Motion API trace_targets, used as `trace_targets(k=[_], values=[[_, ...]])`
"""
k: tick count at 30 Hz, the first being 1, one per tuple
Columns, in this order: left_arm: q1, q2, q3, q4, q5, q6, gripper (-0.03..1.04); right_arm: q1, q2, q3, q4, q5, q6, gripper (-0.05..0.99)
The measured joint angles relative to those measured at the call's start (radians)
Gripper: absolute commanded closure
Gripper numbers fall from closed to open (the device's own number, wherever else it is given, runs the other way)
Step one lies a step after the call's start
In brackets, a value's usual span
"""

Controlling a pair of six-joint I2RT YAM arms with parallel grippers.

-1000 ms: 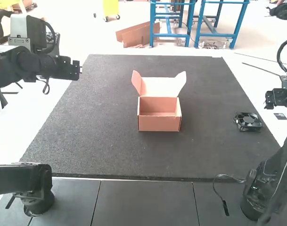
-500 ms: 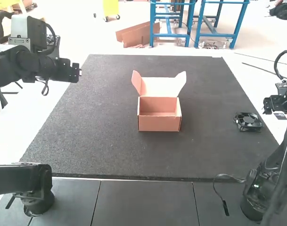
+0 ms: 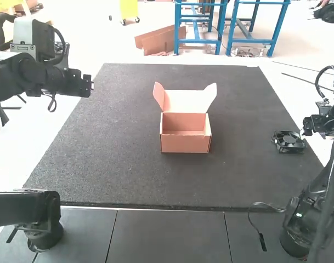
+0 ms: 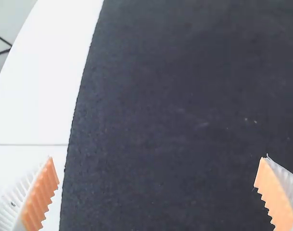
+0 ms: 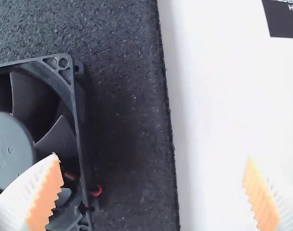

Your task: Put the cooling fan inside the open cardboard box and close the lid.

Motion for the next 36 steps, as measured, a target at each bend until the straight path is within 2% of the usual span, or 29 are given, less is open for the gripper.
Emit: trace_targets(k=[7,16,20,24,29,36], values=[[0.0,0.0,0.0,-0.003,0.0,0.0,0.04,0.0,0.039,0.047,-0.018,-0.031,0.013,0.08],[0.0,0.0,0.0,-0.002,0.0,0.0,0.04,0.009,0.057,0.051,-0.037,-0.016,0.017,0.08],[0.0,-0.001,0.0,-0.002,0.0,0.0,0.04,0.014,0.073,0.051,-0.04,-0.002,0.017,0.12],[0.0,-0.001,0.0,-0.002,0.0,0.0,0.04,0.016,0.078,0.051,-0.04,0.006,0.02,0.26],[0.0,-0.002,0.0,-0.003,0.0,0.0,0.04,0.018,0.097,0.051,-0.042,0.0,0.035,0.66],[0.0,-0.025,0.0,-0.01,-0.009,0.0,0.04,0.029,0.101,0.051,-0.061,-0.035,0.059,0.81]])
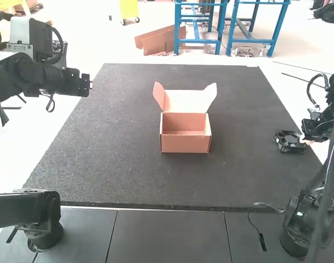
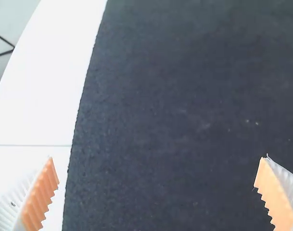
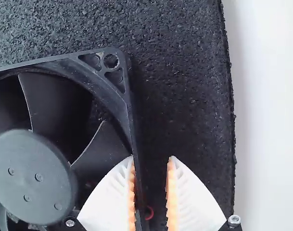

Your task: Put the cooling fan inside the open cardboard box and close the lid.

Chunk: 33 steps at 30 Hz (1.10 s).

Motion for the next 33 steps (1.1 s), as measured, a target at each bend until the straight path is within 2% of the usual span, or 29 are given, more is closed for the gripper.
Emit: trace_targets(k=[5,11,18,26,30,33], values=[[0.0,-0.017,0.0,-0.007,-0.006,0.0,0.04,0.013,0.0,0.003,-0.017,-0.005,0.011,0.95],[0.0,-0.024,0.0,-0.006,-0.006,0.0,0.04,0.015,0.0,0.013,-0.048,-0.011,0.048,0.95],[0.0,-0.024,0.0,0.046,-0.006,0.0,0.04,0.014,-0.046,0.019,-0.151,-0.103,0.101,0.95],[0.0,-0.024,-0.023,0.069,-0.005,0.0,0.04,0.014,-0.335,0.037,-0.311,-0.222,0.127,0.95],[0.0,-0.046,-0.051,0.076,0.003,0.0,0.04,0.033,-0.483,0.039,-0.334,-0.272,0.199,0.94],[0.0,-0.068,-0.068,0.085,0.01,0.0,0.04,0.104,-0.568,0.039,-0.336,-0.268,0.286,0.94]])
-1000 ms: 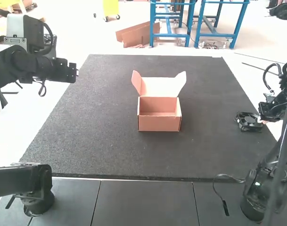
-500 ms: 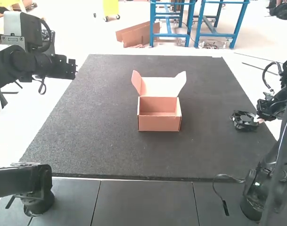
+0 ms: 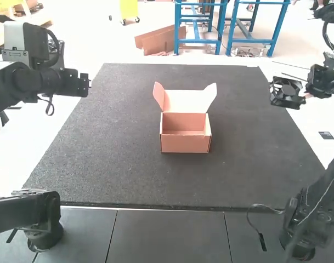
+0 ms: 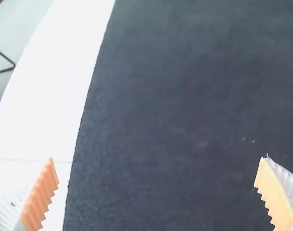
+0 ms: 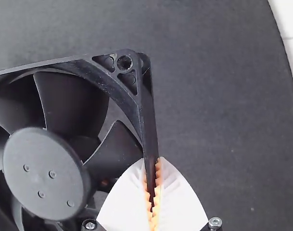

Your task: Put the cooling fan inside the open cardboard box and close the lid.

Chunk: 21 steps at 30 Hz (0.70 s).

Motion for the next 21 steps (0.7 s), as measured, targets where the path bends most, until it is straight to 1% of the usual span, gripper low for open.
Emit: trace_targets(k=[1,3,6,8,14,16,18,21], values=[[0.0,-0.005,-0.005,0.003,0.003,0.0,0.04,0.033,-0.022,0.0,0.001,0.006,0.035,0.94],[0.0,-0.015,-0.017,0.006,0.006,0.0,0.04,0.112,-0.064,0.0,0.012,0.036,0.106,0.94],[0.0,-0.027,-0.037,0.011,0.011,0.0,0.04,0.238,-0.109,0.0,0.025,0.099,0.22,0.94],[0.0,-0.03,-0.047,0.012,0.011,0.0,0.04,0.333,-0.127,0.0,0.026,0.15,0.29,0.94],[0.0,-0.047,-0.06,0.013,0.012,0.0,0.04,0.674,-0.132,0.0,0.021,0.323,0.475,0.95],[0.0,-0.054,-0.06,0.013,0.012,0.0,0.04,0.779,-0.132,0.0,0.021,0.369,0.525,0.95],[0.0,-0.061,-0.06,0.013,0.013,0.0,0.04,0.877,-0.122,0.0,0.01,0.401,0.57,0.95],[0.0,-0.067,-0.06,0.01,0.014,0.0,0.04,0.972,-0.094,0.0,-0.001,0.425,0.616,0.95]])
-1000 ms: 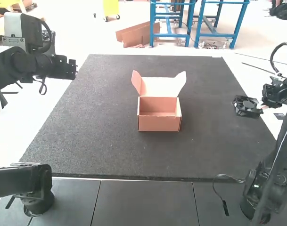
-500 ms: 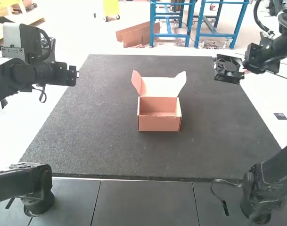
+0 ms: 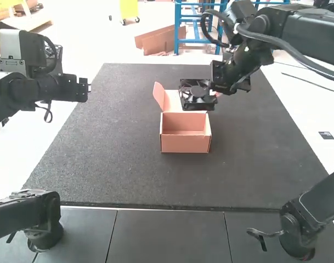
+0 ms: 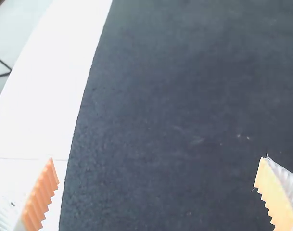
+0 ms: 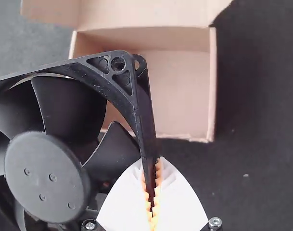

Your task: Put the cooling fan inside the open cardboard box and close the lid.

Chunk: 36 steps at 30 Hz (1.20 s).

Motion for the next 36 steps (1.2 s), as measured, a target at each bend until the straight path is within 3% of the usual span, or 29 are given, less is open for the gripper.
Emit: trace_targets(k=[8,25,36], values=[[0.0,-0.007,0.0,-0.014,0.0,0.0,0.04,0.035,0.123,0.0,0.046,0.037,0.039,0.94],[0.0,-0.046,0.0,-0.032,0.0,0.0,0.04,0.029,0.396,0.06,0.191,0.05,0.033,0.95],[0.0,-0.052,0.0,-0.025,0.0,0.0,0.04,-0.012,0.516,0.072,0.205,0.113,0.024,0.94]])
